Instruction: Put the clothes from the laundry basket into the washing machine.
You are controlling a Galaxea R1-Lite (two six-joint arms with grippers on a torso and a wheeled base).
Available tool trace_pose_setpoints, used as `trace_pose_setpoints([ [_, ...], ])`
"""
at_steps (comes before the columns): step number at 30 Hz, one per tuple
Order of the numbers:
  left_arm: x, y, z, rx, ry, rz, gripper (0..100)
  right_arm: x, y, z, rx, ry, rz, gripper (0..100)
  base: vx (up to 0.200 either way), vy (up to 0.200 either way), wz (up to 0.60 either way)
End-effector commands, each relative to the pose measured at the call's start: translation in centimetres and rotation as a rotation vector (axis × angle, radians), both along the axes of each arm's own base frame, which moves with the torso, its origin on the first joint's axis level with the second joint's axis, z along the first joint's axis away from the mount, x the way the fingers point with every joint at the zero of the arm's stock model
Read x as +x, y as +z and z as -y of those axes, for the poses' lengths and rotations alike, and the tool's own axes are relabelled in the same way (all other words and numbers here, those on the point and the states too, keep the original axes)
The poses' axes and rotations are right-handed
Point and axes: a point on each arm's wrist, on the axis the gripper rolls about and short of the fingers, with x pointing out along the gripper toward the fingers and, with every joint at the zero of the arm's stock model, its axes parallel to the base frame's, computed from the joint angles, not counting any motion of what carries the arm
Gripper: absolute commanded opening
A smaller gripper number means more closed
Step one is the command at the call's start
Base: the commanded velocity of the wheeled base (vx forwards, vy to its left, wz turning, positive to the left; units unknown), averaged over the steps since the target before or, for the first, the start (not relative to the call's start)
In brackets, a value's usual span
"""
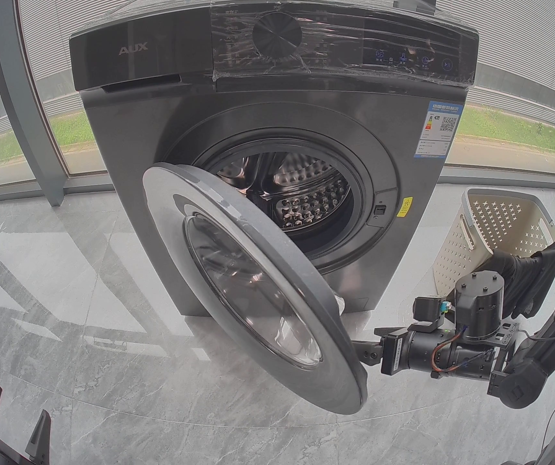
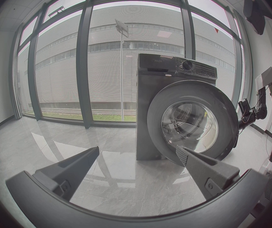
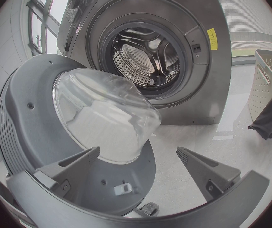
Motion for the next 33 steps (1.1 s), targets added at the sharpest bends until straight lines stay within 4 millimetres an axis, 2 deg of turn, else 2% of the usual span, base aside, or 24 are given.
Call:
trace_pose_setpoints([
  [1,0.0,-0.5,0.0,0.004,0.002,-0.001,100,0.2,-0.7,-0.3,-0.001,-0.020,-0.019,100,0.000,0.000,0.00],
  [10,0.0,-0.5,0.0,-0.005,0.001,-0.001,100,1.3,-0.5,1.6,0.000,-0.110,-0.010,100,0.000,0.000,0.00],
  [15,0.0,-0.5,0.0,-0.005,0.002,0.000,100,1.4,0.4,2.5,0.010,-0.137,0.017,100,0.000,0.000,0.00],
  [20,0.0,-0.5,0.0,-0.008,0.002,0.000,100,1.8,0.1,3.0,-0.024,-0.164,0.057,100,-0.200,0.000,0.00],
  [24,0.0,-0.5,0.0,-0.011,0.004,-0.003,100,2.2,-0.5,2.1,-0.003,-0.154,0.114,100,-0.200,0.000,0.00],
  [30,0.0,-0.5,0.0,-0.016,0.007,-0.003,100,2.7,0.4,0.3,0.020,-0.188,0.205,100,0.000,0.000,0.00],
  [33,0.0,-0.5,0.0,-0.018,0.007,-0.001,100,3.3,-0.2,-0.1,0.014,-0.190,0.198,100,0.000,0.000,0.00],
])
